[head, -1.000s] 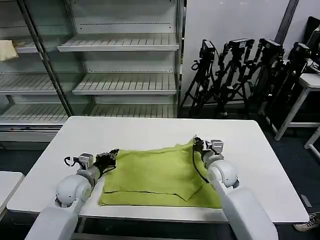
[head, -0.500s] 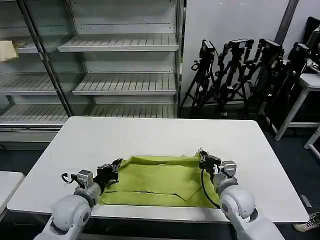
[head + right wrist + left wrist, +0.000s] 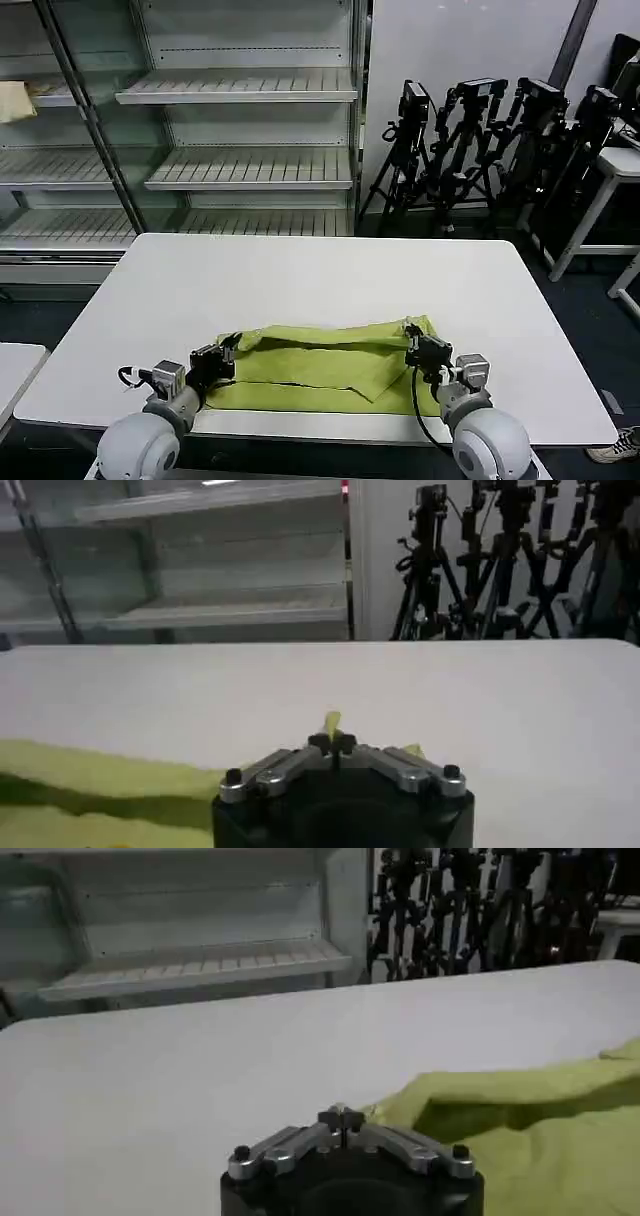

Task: Fold and organize the clothes.

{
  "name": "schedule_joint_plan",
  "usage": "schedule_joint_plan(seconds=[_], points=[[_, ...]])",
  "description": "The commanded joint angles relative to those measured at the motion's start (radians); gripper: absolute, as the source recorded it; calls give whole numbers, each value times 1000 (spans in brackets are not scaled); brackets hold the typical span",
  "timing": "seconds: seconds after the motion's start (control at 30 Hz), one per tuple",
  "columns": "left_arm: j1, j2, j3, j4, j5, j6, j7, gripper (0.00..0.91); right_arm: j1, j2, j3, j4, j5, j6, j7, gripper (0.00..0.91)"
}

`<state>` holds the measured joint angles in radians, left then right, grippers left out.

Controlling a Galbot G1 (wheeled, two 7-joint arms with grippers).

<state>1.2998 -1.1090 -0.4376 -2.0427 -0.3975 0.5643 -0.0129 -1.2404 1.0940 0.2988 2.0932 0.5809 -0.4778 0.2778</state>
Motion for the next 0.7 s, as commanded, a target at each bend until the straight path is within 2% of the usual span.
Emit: schedule_joint_plan(seconds=[0.03,0.5,0.53,0.57,0.7], points=[[27,-2,-5,-16,22,-1,-1,10,-53,-4,17,42,-5,6,-2,0],[60,10,-30,-61,21,13,6,20,-54,-13,13,31,-18,8,-11,0],[67,10,-30,-64,29,13,10,20,-54,-12,10,28,-21,7,-13,171],[75,10,-30,-64,55,13,16,907,-54,-11,8,25,-26,6,-13,907],[102,7,-27,-71,74,13,8,907,-65,-6,4,21,-60,8,-18,907]])
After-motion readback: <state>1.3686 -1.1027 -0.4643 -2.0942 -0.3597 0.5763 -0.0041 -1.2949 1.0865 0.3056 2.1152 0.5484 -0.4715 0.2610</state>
